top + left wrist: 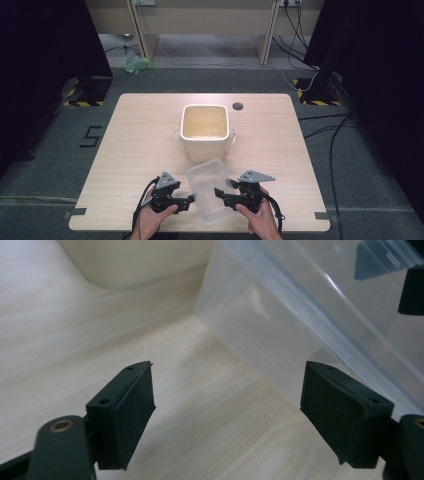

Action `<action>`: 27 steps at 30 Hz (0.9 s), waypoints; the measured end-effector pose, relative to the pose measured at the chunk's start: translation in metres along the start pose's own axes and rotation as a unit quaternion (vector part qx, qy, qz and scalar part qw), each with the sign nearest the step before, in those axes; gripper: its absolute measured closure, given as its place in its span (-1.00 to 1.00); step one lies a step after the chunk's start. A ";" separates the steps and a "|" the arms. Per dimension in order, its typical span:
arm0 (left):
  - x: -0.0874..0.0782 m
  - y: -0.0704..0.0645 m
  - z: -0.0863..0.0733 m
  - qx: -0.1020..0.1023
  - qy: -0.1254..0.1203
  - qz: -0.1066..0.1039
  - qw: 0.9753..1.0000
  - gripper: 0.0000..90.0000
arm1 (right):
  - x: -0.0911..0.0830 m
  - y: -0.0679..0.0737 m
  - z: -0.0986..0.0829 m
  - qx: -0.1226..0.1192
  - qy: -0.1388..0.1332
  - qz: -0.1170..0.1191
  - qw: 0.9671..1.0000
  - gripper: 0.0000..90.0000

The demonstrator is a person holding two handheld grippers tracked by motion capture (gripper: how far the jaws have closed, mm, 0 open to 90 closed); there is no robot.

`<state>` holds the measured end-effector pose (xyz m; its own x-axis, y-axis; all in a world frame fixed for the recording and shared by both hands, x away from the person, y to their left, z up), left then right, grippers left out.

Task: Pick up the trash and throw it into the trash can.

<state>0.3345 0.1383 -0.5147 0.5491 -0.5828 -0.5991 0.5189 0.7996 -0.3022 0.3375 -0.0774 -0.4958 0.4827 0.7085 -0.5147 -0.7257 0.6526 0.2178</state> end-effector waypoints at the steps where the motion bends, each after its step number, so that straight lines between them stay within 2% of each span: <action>1: -0.004 0.000 0.003 0.000 -0.009 0.001 1.000 -0.53 | -0.002 0.002 0.002 -0.007 -0.003 -0.004 1.000 -0.03; 4: -0.014 -0.001 0.011 0.002 -0.027 0.005 1.000 -0.49 | -0.004 0.005 0.006 -0.016 -0.010 -0.007 1.000 0.03; 8: -0.021 0.000 0.018 0.002 -0.041 0.009 0.999 -0.46 | -0.004 0.006 0.010 -0.011 -0.026 -0.003 1.000 0.10; 14: -0.027 0.001 0.024 0.002 -0.048 0.014 0.999 -0.43 | -0.003 0.008 0.018 -0.016 -0.044 -0.004 0.999 0.12; 17: -0.032 0.001 0.029 0.007 -0.052 0.014 0.999 -0.39 | -0.005 0.011 0.026 -0.030 -0.052 -0.010 0.998 0.12; 20: -0.038 0.001 0.036 0.010 -0.058 0.018 0.998 -0.37 | -0.007 0.014 0.036 -0.038 -0.062 -0.012 0.997 0.12; 27: -0.050 0.001 0.055 0.019 -0.067 0.024 0.997 -0.37 | -0.008 0.015 0.053 -0.043 -0.075 -0.007 0.996 0.12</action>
<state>0.3438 0.1608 -0.4442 0.6554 -0.5593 -0.5075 0.5129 0.8229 -0.2445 0.3483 -0.0592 -0.4444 0.5567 0.7353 -0.3864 -0.7540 0.6426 0.1365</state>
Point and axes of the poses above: each handheld gripper's, and its own axes: x roughly forward along the jaws, z roughly out of its top, y roughly to its left, the point moved 5 cm from there along x, roughly forward along the jaws, and after that the axes turned 6 degrees about -x, right-handed, at the moved point
